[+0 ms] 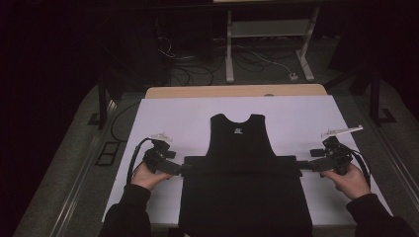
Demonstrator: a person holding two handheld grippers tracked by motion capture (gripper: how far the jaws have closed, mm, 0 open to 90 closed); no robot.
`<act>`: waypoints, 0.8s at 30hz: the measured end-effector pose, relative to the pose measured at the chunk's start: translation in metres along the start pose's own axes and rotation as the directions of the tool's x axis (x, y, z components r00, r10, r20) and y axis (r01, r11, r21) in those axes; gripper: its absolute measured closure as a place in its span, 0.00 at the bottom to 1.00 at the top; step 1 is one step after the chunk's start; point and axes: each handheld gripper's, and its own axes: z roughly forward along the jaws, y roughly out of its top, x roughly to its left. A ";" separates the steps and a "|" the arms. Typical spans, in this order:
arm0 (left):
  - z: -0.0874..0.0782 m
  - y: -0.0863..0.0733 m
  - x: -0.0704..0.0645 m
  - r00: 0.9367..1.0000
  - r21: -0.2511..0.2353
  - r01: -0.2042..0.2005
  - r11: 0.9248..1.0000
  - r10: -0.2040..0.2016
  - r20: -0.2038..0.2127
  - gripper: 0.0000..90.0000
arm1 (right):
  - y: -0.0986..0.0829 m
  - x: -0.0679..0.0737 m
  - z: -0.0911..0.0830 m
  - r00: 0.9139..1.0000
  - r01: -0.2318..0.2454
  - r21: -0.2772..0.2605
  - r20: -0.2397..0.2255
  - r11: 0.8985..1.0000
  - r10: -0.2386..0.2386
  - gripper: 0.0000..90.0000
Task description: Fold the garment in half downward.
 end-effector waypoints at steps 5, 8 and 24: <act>-0.001 0.008 -0.005 1.000 -0.011 -0.031 0.999 0.031 -0.002 0.00 | 0.005 0.002 -0.003 1.000 0.013 -0.014 0.006 1.000 -0.013 0.00; -0.002 0.013 -0.005 0.999 -0.019 -0.034 0.999 0.034 -0.003 0.00 | 0.009 0.004 -0.004 1.000 0.029 -0.012 0.010 1.000 -0.028 0.00; -0.009 0.035 -0.005 0.998 -0.034 -0.062 0.998 0.061 -0.012 0.00 | 0.033 0.008 -0.013 0.997 0.070 -0.049 0.033 0.996 -0.068 0.00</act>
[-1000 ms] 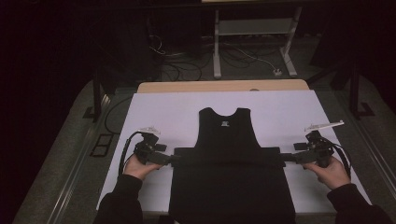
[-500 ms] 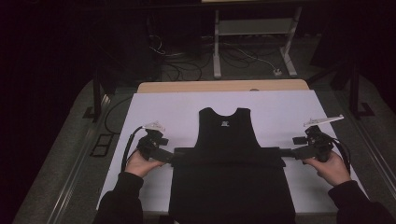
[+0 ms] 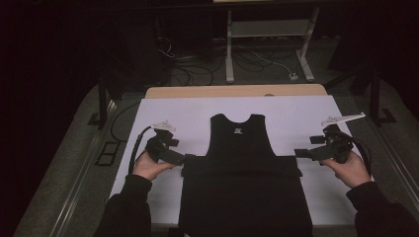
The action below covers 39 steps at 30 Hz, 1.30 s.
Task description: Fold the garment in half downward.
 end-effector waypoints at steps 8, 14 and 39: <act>-0.001 0.013 0.001 1.000 -0.001 -0.013 1.000 0.013 -0.006 0.00 | 0.012 0.000 -0.004 1.000 0.011 -0.010 0.007 1.000 -0.011 0.00; 0.000 0.024 0.002 1.000 0.002 -0.028 1.000 0.028 -0.008 0.00 | 0.022 -0.003 -0.005 1.000 0.015 -0.009 0.009 1.000 -0.015 0.00; 0.013 0.057 0.013 0.999 0.028 -0.048 0.998 0.048 -0.007 0.00 | 0.057 -0.012 0.010 0.999 0.038 0.002 0.032 0.999 -0.038 0.00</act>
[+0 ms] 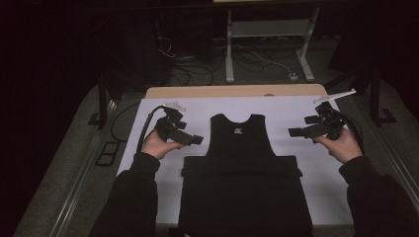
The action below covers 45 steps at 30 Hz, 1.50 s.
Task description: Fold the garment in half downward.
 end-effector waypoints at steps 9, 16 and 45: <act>0.009 0.007 0.007 1.000 0.005 0.014 1.000 -0.014 -0.001 0.00 | 0.008 -0.003 0.014 1.000 -0.004 0.012 0.000 1.000 0.004 0.00; 0.018 0.011 0.010 1.000 0.001 0.017 1.000 -0.017 0.003 0.00 | 0.011 -0.003 0.028 1.000 -0.003 0.044 0.007 0.999 0.003 0.00; 0.060 0.007 0.027 0.997 0.009 0.072 0.997 -0.072 -0.017 0.00 | 0.016 -0.009 0.085 1.000 0.005 0.123 0.011 0.992 -0.007 0.00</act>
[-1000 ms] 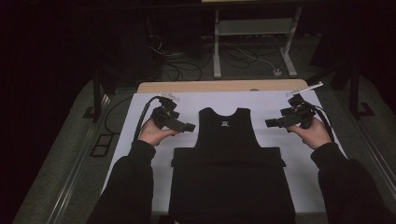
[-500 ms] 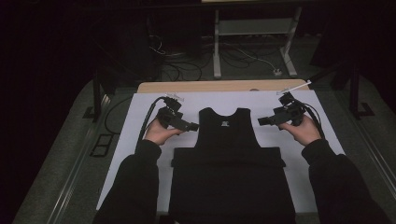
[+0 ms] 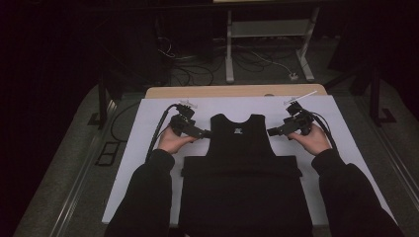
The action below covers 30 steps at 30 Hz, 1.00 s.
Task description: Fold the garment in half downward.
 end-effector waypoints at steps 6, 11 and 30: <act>0.011 -0.001 0.002 1.000 0.001 0.013 1.000 -0.013 0.012 0.00 | 0.000 0.000 0.008 1.000 -0.006 0.002 -0.011 1.000 0.006 0.00; 0.019 -0.002 0.001 1.000 0.007 0.010 1.000 -0.010 0.017 0.00 | 0.000 -0.001 0.015 1.000 -0.013 0.000 -0.015 1.000 0.013 0.00; 0.039 -0.008 0.002 0.999 0.020 0.031 0.999 -0.032 0.031 0.00 | -0.003 0.001 0.038 0.998 -0.030 -0.007 -0.055 1.000 0.030 0.09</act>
